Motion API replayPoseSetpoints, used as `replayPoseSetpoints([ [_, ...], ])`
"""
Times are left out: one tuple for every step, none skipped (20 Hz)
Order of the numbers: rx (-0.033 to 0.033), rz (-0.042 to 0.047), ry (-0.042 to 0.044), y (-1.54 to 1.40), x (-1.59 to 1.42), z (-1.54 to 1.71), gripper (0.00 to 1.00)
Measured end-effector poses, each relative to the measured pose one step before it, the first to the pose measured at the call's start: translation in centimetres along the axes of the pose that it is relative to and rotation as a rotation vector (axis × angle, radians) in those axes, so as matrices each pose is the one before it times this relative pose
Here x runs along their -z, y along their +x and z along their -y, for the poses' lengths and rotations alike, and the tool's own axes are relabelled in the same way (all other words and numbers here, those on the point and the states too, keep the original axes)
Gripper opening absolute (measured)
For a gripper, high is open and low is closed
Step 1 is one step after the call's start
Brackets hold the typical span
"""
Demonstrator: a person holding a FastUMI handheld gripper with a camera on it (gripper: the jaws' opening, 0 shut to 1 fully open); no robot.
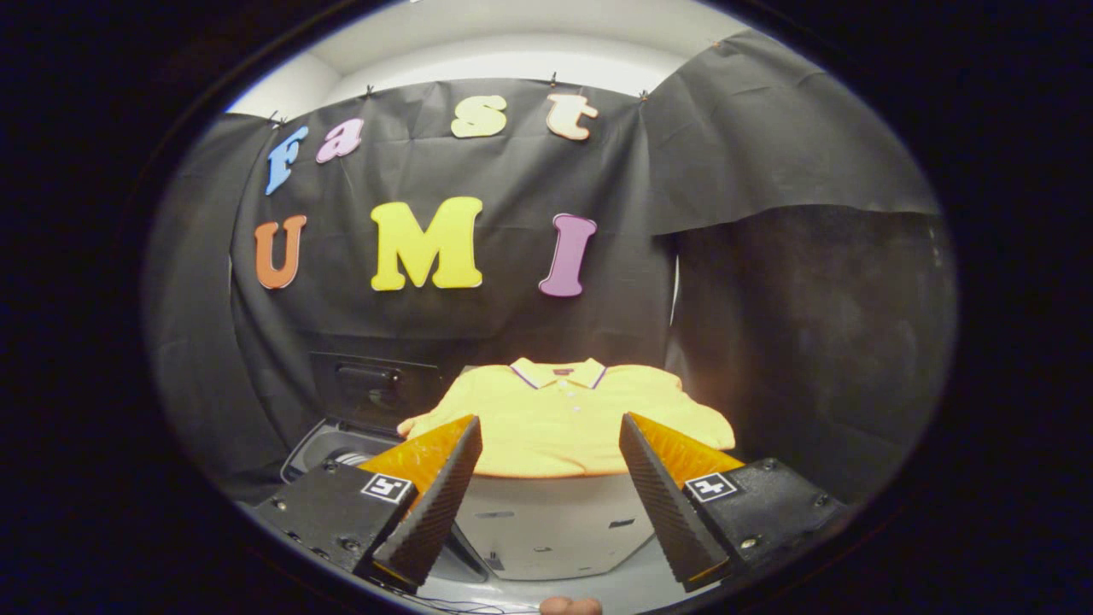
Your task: Put the clothes into the washing machine and then close the washing machine lid.
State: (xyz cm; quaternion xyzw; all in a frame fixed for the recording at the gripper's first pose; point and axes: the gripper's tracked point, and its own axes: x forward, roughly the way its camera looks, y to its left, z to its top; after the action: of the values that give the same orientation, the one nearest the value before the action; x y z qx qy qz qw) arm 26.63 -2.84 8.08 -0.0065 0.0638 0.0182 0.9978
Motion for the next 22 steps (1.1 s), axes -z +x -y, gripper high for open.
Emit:
replayPoseSetpoints([
  [-0.00803, -0.00965, -0.00647, 1.506, -0.135, 0.084, 1.0],
  [-0.00918, -0.00956, -0.01109, 1.344, -0.191, 0.11, 1.0],
  [-0.00996, -0.00871, -0.01418, 1.427, -0.194, 0.09, 1.0],
  [-0.01043, -0.00894, -0.01619, 1.423, -0.18, 0.129, 1.0],
  [-0.00506, -0.01391, -0.00994, 1.145, -0.039, 0.137, 1.0],
  [-0.00763, -0.01992, -0.00419, 1.286, 0.031, 0.031, 1.0],
  [-0.0082, -0.01679, -0.00018, 0.95, 0.048, -0.102, 1.0],
  [-0.005, -0.02096, -0.00111, 1.171, 0.091, -0.021, 1.0],
  [-0.00042, -0.02028, -0.00462, 1.144, 0.084, 0.13, 1.0],
  [0.00149, -0.02304, -0.01056, 1.23, 0.022, 0.247, 1.0],
  [0.00279, -0.02205, -0.01027, 0.958, 0.003, 0.253, 1.0],
  [-0.00226, -0.02357, -0.00872, 0.972, -0.152, 0.323, 1.0],
  [-0.0034, -0.02468, -0.00337, 0.854, -0.068, 0.171, 1.0],
  [-0.00435, -0.0292, -0.00107, 0.954, -0.041, 0.293, 1.0],
  [-0.00223, -0.0242, 0.0002, 0.622, 0.032, 0.257, 1.0],
  [-0.00204, -0.02218, 0.00435, 0.655, -0.101, 0.24, 1.0],
  [-0.00315, -0.0306, 0.00499, 0.739, 0.164, 0.331, 1.0],
  [-0.00374, -0.01973, 0.00902, 0.624, 0.001, 0.23, 1.0],
  [-0.00358, -0.02371, 0.00843, 0.52, 0.069, 0.21, 1.0],
  [-0.00526, -0.02328, 0.00401, 0.482, 0.175, 0.179, 1.0],
  [0.00052, -0.02066, -0.00427, 0.324, 0.262, 0.264, 1.0],
  [0.00582, -0.01718, -0.0057, 0.272, 0.32, 0.254, 1.0],
])
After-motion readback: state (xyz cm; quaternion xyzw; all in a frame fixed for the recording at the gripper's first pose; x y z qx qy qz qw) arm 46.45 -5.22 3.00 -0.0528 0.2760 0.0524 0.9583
